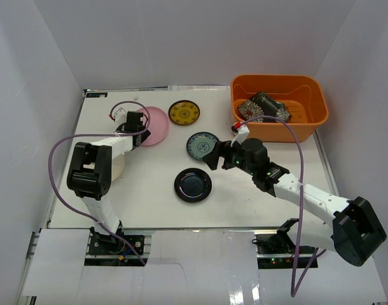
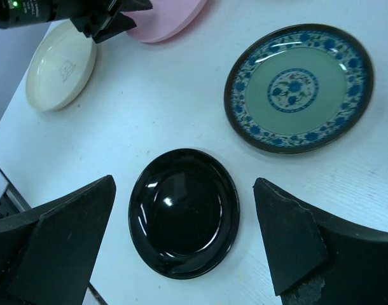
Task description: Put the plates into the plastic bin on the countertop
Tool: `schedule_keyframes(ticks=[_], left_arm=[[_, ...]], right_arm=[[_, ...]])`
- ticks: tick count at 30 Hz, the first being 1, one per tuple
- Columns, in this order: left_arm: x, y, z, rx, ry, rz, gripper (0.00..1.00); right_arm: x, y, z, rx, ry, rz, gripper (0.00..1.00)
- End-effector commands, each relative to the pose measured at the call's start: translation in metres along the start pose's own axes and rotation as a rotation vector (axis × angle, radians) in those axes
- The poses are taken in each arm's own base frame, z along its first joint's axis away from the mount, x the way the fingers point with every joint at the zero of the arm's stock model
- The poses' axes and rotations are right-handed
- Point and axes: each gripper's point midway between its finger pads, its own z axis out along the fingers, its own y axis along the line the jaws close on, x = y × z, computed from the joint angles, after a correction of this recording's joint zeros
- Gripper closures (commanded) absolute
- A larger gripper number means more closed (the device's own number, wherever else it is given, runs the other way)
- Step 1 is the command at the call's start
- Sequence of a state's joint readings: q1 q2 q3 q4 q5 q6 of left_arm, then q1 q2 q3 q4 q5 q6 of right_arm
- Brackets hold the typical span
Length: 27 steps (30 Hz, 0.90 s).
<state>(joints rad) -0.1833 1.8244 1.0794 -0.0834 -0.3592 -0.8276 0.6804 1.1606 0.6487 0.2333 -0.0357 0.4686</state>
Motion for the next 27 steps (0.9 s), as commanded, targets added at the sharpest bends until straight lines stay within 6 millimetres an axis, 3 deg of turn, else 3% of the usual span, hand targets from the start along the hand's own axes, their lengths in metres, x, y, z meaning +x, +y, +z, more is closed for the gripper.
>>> schedule_keyframes(ticks=[1,5,7,11,14,17,23,27], left_arm=[[-0.009,0.01,-0.005,-0.029,-0.018,-0.017,0.41],[-0.017,0.001,-0.014,0.023,-0.039,-0.029,0.36],[-0.027,-0.011,-0.025,0.08,-0.051,-0.033,0.31],[-0.051,-0.031,-0.05,0.17,-0.092,-0.04,0.26],[-0.064,-0.021,-0.066,0.142,-0.146,-0.04,0.26],[-0.056,0.009,-0.071,0.053,-0.159,-0.047,0.31],[-0.026,0.041,-0.066,-0.025,-0.106,-0.061,0.35],[-0.014,0.036,-0.053,-0.016,-0.059,-0.041,0.38]], right_arm=[[-0.005,0.021,0.011,-0.051,-0.044,-0.025,0.05],[0.0,0.031,0.021,-0.048,-0.031,-0.051,0.05],[0.008,0.035,0.025,-0.058,-0.006,-0.063,0.05],[0.003,0.042,0.028,-0.059,-0.017,-0.08,0.05],[0.004,0.047,0.027,-0.067,-0.015,-0.09,0.05],[0.006,0.05,0.027,-0.077,-0.02,-0.086,0.05],[0.014,0.058,0.027,-0.107,0.003,-0.086,0.05],[0.02,0.059,0.025,-0.114,0.018,-0.092,0.05]])
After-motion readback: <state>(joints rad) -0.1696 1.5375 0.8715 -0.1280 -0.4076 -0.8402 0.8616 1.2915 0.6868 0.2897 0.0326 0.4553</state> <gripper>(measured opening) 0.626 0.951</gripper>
